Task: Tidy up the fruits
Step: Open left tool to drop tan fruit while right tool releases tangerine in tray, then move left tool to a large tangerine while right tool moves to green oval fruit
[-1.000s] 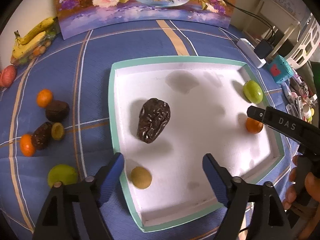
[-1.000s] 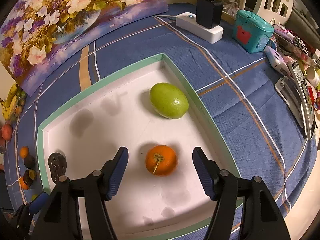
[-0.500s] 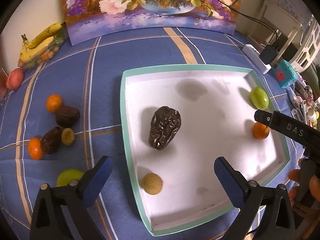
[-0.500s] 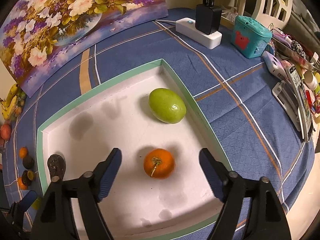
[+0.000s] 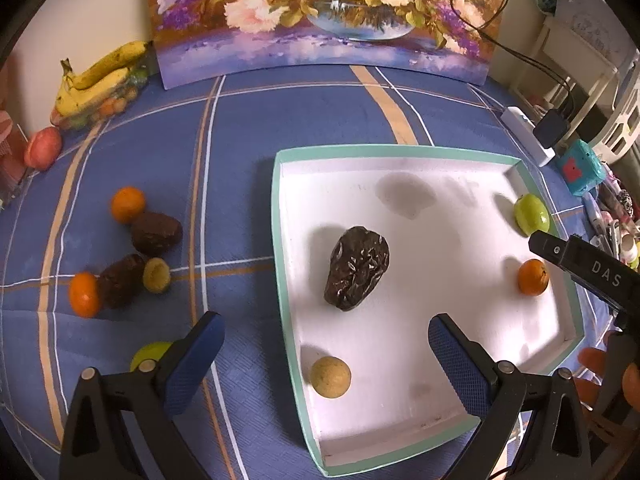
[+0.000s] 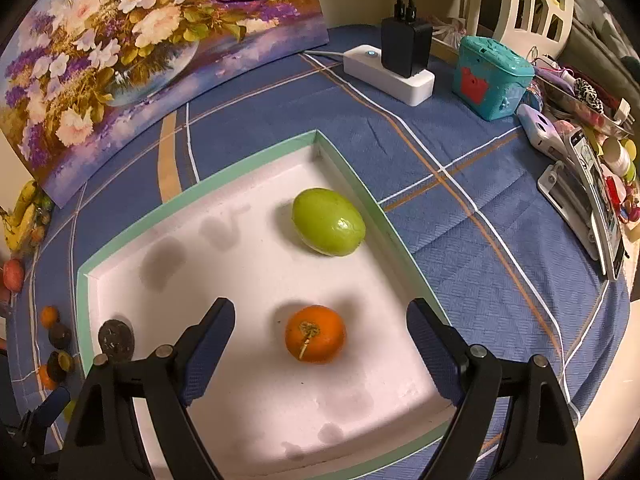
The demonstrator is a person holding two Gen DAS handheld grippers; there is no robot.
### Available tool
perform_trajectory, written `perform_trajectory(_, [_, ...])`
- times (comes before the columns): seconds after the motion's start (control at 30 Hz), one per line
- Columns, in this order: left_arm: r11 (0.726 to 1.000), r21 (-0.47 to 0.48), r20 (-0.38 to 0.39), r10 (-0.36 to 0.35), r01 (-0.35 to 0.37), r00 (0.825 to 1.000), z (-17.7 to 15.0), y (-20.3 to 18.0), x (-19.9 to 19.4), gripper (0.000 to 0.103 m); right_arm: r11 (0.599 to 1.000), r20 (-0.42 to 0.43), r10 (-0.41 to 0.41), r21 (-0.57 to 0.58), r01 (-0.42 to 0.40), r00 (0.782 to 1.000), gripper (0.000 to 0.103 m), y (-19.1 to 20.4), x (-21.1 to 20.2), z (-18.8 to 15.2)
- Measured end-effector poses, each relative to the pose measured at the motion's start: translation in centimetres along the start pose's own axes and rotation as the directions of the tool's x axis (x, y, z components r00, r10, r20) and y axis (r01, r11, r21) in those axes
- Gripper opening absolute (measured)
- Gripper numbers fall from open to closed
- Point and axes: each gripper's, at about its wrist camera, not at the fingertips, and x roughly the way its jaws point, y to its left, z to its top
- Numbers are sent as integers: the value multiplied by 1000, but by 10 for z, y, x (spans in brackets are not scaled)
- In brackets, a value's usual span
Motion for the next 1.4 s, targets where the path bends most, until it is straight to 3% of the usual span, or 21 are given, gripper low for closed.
perform_trajectory(0.27, [998, -58, 25, -1, 3, 1000, 5, 18, -7, 103, 1000, 59, 3, -1, -3, 998, 88, 4, -10, 1])
perform_trajectory(0.83, [964, -267, 130, 28, 8, 991, 13, 98, -28, 103, 996, 6, 20, -85, -19, 1000, 88, 34, -4, -7])
perform_trajectory(0.97, [948, -318, 143, 26, 21, 989, 13, 122, -33, 103, 991, 19, 30, -131, -28, 999, 88, 48, -7, -10])
perform_trajectory(1.27, [901, -428, 113, 132, -72, 985, 8, 187, -49, 103, 977, 41, 90, -196, -81, 995, 88, 87, -15, -18])
perform_trajectory(1.4, [882, -466, 121, 149, -77, 981, 4, 212, -57, 103, 967, 40, 127, -227, -115, 991, 88, 110, -19, -22])
